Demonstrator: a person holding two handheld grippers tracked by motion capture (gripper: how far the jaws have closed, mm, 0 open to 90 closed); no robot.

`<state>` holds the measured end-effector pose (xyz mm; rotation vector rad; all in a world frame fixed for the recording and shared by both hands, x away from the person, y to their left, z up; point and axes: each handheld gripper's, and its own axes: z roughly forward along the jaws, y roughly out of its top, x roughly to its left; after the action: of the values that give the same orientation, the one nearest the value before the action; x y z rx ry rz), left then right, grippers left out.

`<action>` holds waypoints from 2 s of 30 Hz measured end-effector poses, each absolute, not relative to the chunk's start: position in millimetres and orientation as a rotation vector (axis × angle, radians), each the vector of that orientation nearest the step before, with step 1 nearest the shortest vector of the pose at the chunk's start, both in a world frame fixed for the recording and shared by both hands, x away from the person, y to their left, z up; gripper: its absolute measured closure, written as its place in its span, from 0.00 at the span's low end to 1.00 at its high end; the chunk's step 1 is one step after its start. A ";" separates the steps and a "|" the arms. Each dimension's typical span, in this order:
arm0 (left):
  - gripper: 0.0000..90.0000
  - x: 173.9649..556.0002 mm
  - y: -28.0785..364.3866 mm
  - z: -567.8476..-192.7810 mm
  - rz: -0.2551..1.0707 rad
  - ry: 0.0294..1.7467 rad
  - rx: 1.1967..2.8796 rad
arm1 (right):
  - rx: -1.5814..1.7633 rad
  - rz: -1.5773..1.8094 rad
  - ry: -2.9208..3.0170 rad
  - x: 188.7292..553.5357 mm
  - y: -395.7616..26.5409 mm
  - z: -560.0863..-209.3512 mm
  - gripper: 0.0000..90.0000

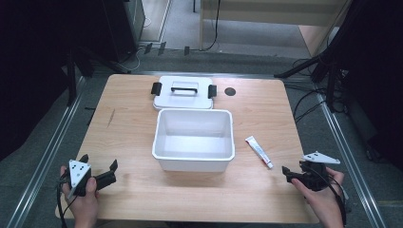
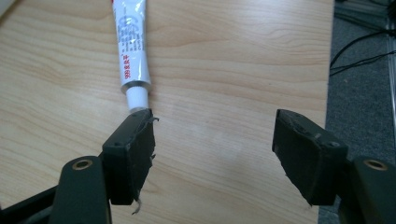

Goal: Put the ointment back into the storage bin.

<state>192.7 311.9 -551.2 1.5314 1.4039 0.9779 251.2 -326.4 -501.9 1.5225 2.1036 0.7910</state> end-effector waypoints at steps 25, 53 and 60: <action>0.00 191.1 314.1 -551.2 0.957 1.398 1.516 | 1.522 0.400 2.428 302.1 -283.0 -474.9 0.33; 0.00 191.3 313.9 -551.4 0.958 1.395 1.516 | 1.414 0.057 2.674 344.0 -243.0 -472.7 0.48; 0.00 191.0 314.5 -551.3 0.953 1.396 1.515 | 1.468 0.039 2.693 354.8 -236.8 -477.6 0.54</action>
<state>191.0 314.5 -551.3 1.5148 1.3964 0.9531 354.8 -236.8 -477.6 1.4683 2.6934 0.0386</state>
